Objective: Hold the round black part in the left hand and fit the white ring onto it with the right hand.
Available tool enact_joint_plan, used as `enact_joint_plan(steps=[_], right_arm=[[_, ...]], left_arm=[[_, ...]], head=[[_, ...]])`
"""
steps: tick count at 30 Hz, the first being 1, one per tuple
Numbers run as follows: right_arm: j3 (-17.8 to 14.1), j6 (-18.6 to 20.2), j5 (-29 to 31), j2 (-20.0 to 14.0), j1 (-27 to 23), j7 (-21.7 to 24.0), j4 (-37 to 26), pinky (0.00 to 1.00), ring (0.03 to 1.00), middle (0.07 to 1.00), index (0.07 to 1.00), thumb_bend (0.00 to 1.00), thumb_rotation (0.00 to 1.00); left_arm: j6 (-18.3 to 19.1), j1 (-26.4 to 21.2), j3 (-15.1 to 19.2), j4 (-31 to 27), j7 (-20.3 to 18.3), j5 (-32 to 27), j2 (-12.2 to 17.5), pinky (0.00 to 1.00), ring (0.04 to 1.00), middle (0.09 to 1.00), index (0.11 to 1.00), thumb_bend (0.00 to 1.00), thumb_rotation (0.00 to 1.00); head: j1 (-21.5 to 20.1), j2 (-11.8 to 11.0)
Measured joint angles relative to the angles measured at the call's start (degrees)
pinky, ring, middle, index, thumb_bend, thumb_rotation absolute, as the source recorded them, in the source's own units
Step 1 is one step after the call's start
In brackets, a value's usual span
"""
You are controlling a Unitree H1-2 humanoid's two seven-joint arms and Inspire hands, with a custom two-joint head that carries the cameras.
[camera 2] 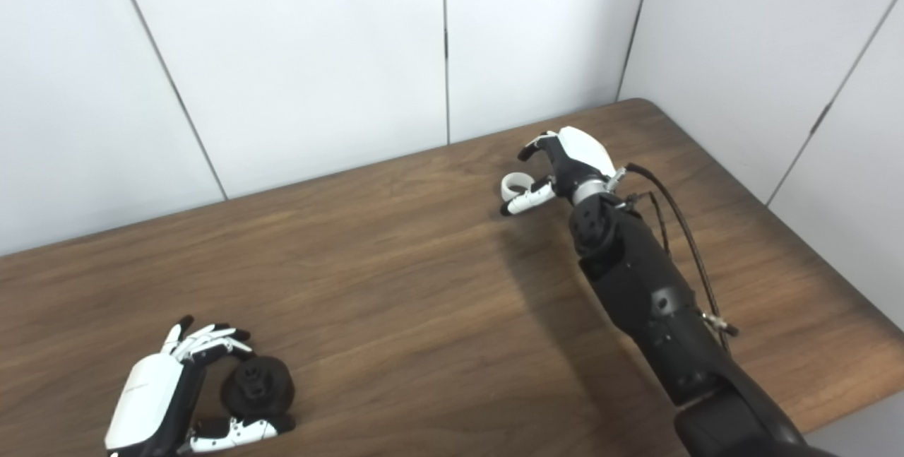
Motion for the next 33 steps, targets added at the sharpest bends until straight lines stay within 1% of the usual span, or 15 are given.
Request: enact_joint_plan(steps=[4,10,17,23,33], right_arm=[[0.81,0.00,-0.66,0.13,-1.34,0.12,1.82,1.00,1.000,0.928,0.712,0.87,0.22],[1.47,0.00,-1.90,0.14,-1.48,1.12,3.32,1.00,1.000,0.912,0.694,0.85,0.20],[1.45,0.00,-2.06,0.09,-1.47,1.40,3.52,1.00,1.000,0.888,0.667,0.84,0.19],[1.41,0.00,-2.21,-0.05,-1.38,1.45,3.59,1.00,1.000,0.900,0.655,0.84,0.20],[0.12,0.00,-2.98,-0.06,-1.05,1.78,3.66,1.00,0.991,0.906,0.639,0.83,0.20]], left_arm=[[-0.03,0.05,0.20,-0.13,-0.03,0.00,0.00,1.00,0.847,0.752,0.484,0.52,0.05],[-0.04,0.27,0.71,-0.18,-0.04,-0.03,-0.01,1.00,0.849,0.752,0.484,0.52,0.05],[-0.04,0.40,0.92,-0.31,-0.23,0.03,0.00,1.00,0.851,0.754,0.484,0.52,0.05],[-0.04,0.67,1.24,-0.60,-0.59,0.05,0.00,1.00,0.850,0.753,0.484,0.52,0.05],[-0.05,1.13,1.51,-1.05,-0.69,0.22,0.14,1.00,0.847,0.751,0.484,0.52,0.05]], head=[[-0.09,0.26],[0.62,0.44],[0.79,0.61],[0.88,0.70],[0.88,0.79]])
